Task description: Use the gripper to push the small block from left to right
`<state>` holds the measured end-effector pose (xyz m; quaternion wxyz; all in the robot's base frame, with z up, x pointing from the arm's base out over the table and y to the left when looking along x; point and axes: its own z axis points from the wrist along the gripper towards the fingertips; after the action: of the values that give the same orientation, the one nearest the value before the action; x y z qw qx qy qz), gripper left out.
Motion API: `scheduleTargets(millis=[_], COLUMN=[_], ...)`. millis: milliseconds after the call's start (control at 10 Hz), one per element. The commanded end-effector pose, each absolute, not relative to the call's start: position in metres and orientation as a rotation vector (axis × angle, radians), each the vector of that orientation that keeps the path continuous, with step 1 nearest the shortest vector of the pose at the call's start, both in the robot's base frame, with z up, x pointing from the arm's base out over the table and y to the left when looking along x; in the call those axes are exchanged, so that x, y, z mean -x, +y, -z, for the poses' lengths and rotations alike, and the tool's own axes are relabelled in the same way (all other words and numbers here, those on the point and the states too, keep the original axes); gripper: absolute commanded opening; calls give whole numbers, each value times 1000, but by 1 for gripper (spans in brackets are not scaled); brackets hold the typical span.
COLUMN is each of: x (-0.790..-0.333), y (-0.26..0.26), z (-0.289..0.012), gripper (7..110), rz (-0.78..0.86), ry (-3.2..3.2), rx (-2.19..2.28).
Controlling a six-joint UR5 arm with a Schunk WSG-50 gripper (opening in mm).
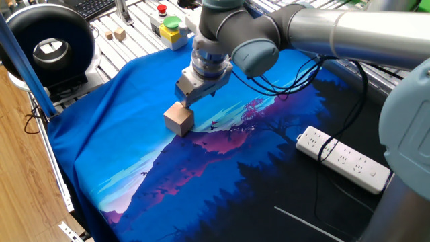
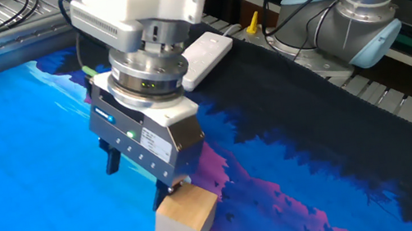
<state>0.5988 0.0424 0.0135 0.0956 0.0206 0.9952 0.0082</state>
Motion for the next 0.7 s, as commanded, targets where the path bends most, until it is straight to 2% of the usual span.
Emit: scheduleTargets(millis=[0,400,600], x=[-602,-617,-626], y=[45,16,3], z=[-15,-30,-44], gripper=[7,7,7], rz=[-14,75,39], ry=[2946,2951,2981], rx=[-78,4,52])
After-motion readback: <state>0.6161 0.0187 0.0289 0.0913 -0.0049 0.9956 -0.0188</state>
